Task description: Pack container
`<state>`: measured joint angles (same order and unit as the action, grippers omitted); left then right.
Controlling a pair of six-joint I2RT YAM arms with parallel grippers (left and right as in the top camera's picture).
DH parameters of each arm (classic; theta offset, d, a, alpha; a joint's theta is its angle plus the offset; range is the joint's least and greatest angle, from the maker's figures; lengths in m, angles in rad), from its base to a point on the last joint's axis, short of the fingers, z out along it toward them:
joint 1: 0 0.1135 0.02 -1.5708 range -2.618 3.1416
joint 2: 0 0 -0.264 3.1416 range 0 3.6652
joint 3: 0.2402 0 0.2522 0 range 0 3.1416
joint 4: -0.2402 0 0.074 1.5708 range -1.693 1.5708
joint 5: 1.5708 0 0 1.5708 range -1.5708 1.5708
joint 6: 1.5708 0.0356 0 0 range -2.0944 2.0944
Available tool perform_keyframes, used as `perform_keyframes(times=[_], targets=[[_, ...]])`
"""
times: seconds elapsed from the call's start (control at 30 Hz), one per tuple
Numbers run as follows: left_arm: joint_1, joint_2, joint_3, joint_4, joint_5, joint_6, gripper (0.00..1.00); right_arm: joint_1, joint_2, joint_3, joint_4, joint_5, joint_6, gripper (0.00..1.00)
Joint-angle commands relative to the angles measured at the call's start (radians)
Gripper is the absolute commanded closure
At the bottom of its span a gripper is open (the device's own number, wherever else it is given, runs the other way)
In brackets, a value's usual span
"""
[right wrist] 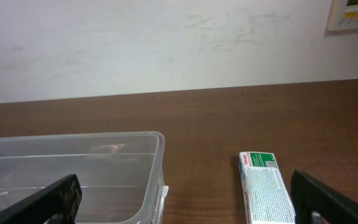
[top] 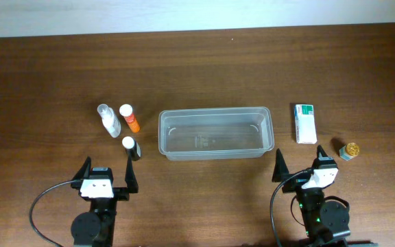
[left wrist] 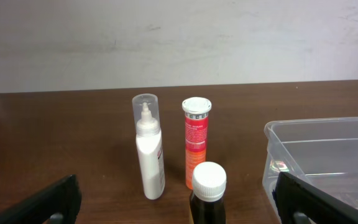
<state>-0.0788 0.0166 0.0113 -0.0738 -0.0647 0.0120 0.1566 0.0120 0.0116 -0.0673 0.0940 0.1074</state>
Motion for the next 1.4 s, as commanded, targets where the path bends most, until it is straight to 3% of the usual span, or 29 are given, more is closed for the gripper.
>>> perform_keyframes(times=[0.0,0.6,0.9,1.03,1.37], targets=[[0.004,-0.01,-0.002,-0.002,-0.019,0.019,0.01,-0.008,-0.006,-0.006,-0.004,0.031,0.001,0.02],[0.004,-0.01,-0.002,-0.002,-0.019,0.019,0.01,-0.008,-0.006,-0.006,-0.004,0.027,0.002,0.02],[0.004,-0.01,-0.002,-0.002,-0.019,0.019,0.01,-0.006,-0.006,0.0,0.032,-0.121,0.055,0.02],[0.004,-0.01,-0.002,-0.002,-0.019,0.019,0.01,-0.006,0.002,0.056,0.026,-0.189,0.08,0.02],[0.004,-0.01,-0.002,-0.002,-0.019,0.019,0.0,-0.006,0.045,0.269,0.027,-0.126,0.097,0.02]])
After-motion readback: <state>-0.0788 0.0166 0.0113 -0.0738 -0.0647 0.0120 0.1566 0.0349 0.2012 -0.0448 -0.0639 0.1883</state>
